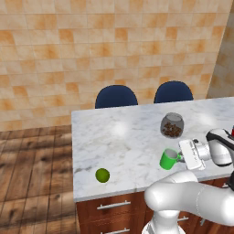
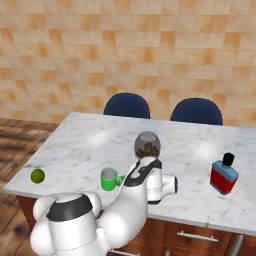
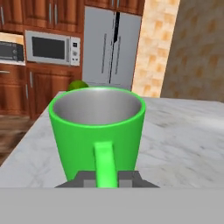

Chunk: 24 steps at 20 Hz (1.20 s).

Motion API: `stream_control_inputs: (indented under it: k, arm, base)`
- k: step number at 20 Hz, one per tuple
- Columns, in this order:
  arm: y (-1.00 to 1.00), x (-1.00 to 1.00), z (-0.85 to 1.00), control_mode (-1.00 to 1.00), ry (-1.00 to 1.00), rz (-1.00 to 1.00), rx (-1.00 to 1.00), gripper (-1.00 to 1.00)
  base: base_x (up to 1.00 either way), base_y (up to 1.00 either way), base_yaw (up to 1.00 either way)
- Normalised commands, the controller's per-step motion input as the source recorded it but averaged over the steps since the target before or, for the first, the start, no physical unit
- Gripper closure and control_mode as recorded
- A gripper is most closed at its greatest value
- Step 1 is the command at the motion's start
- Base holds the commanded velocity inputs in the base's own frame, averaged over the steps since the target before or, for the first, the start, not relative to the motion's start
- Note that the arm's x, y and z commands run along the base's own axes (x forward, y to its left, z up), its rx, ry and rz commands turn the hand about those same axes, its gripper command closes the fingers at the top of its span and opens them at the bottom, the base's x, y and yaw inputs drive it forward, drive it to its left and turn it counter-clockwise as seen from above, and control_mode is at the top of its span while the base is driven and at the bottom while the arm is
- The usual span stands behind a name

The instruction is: Open the cabinet directly in front. Then move the liquor and the mug to the dining counter with the jar on it.

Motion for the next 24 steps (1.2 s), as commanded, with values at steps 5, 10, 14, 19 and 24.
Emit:
stream_control_inputs:
  k: [5, 10, 14, 19, 24]
  arm:
    - [0.00, -0.01, 0.02, -1.00, 0.00, -0.01, 0.00, -1.00]
    - [0.00, -0.06, 0.12, -1.00, 0.00, -0.02, 0.00, -1.00]
    - [0.00, -0.15, 0.42, -1.00, 0.00, -0.04, 0.00, -1.00]
    - [0.00, -0.14, 0.45, -1.00, 0.00, -0.06, 0.00, -1.00]
    - [0.09, -0.18, 0.41, -1.00, 0.00, -0.06, 0.00, -1.00]
  base:
    - [0.00, 0.00, 0.00]
    - [0.00, 0.00, 0.00]
    - [0.00, 0.00, 0.00]
    - [0.00, 0.00, 0.00]
    - [0.00, 0.00, 0.00]
